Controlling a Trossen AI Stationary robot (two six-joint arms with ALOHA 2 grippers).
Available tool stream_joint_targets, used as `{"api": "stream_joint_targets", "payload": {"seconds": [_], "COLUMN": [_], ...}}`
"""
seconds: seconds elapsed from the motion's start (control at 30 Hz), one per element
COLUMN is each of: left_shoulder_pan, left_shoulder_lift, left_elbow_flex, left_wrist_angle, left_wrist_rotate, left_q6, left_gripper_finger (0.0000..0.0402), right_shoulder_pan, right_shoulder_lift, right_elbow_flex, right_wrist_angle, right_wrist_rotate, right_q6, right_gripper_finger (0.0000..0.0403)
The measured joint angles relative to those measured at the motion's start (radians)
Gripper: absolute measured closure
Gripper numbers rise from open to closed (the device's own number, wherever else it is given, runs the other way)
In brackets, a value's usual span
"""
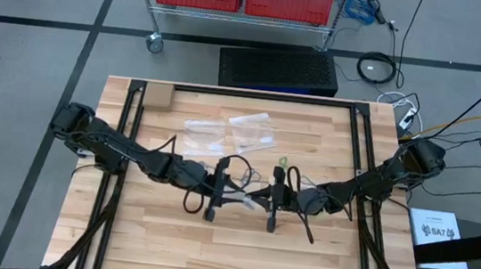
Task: Sort rubber bands
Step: Close the transparent zip bag
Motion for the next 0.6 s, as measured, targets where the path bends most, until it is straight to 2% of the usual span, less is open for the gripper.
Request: {"api": "stream_joint_targets", "payload": {"seconds": [0.2,0.37,0.6], "left_shoulder_pan": [-0.02,-0.025,-0.034], "left_shoulder_lift": [0.0,0.0,0.0], "left_elbow_flex": [0.0,0.0,0.0], "left_wrist_angle": [0.01,0.041,0.044], "left_wrist_rotate": [-0.006,-0.093,-0.087], "left_q6": [0.0,0.002,0.002], "left_gripper_finger": [0.0273,0.0274,0.0274], "right_shoulder_pan": [0.0,0.0,-0.001], "right_shoulder_lift": [0.0,0.0,0.0], "right_elbow_flex": [0.0,0.0,0.01], "right_wrist_angle": [0.0,0.001,-0.004], "right_wrist_rotate": [0.004,0.005,0.006], "right_q6": [0.008,0.009,0.007], "right_gripper_finger": [0.0403,0.0403,0.0403]}}
